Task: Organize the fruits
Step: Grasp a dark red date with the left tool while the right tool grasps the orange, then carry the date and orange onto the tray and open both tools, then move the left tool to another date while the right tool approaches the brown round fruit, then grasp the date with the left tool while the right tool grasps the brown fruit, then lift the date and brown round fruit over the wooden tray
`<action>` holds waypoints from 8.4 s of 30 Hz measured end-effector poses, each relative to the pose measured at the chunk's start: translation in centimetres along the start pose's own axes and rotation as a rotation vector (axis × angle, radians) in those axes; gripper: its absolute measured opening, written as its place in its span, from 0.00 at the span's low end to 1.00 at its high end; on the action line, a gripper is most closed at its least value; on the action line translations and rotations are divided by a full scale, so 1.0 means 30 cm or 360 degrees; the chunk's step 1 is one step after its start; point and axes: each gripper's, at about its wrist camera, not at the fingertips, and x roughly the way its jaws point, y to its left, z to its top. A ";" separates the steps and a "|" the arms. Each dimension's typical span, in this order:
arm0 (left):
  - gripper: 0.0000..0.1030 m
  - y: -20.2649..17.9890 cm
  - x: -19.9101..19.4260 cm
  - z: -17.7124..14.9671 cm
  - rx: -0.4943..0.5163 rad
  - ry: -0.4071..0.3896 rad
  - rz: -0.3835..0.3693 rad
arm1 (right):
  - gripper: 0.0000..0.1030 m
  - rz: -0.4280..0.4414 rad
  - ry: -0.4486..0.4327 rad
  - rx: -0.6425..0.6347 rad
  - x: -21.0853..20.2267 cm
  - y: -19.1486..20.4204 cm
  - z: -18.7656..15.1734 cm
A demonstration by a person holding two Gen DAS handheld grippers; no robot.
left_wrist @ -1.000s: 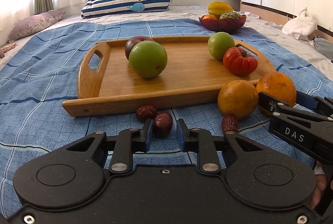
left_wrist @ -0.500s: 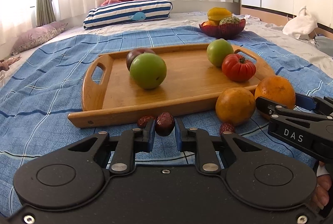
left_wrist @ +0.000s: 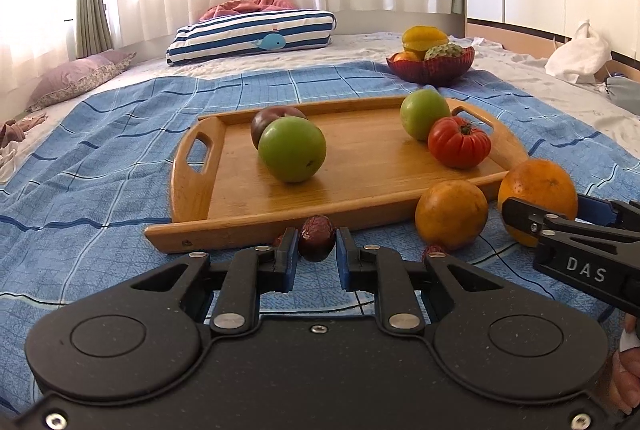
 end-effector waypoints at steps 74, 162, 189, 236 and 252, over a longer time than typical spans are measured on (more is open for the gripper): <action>0.18 0.116 0.293 0.146 -0.0300 0.0209 -0.0117 | 0.64 0.0186 0.0437 0.0094 0.761 -0.011 0.509; 0.89 0.154 0.080 -0.023 -0.0284 -0.0003 -0.0021 | 1.00 0.0121 -0.0090 -0.0180 0.072 0.061 0.053; 0.62 0.131 0.098 -0.011 -0.0284 0.0042 -0.0090 | 0.84 0.0261 -0.0027 -0.0208 0.092 0.090 0.018; 0.25 0.089 0.154 -0.014 -0.0193 0.0099 -0.0044 | 0.56 0.0318 0.0087 -0.0223 0.121 0.140 -0.008; 0.23 0.079 0.087 0.008 -0.0127 -0.0002 0.0034 | 0.54 0.0303 0.0063 -0.0173 0.095 0.137 0.005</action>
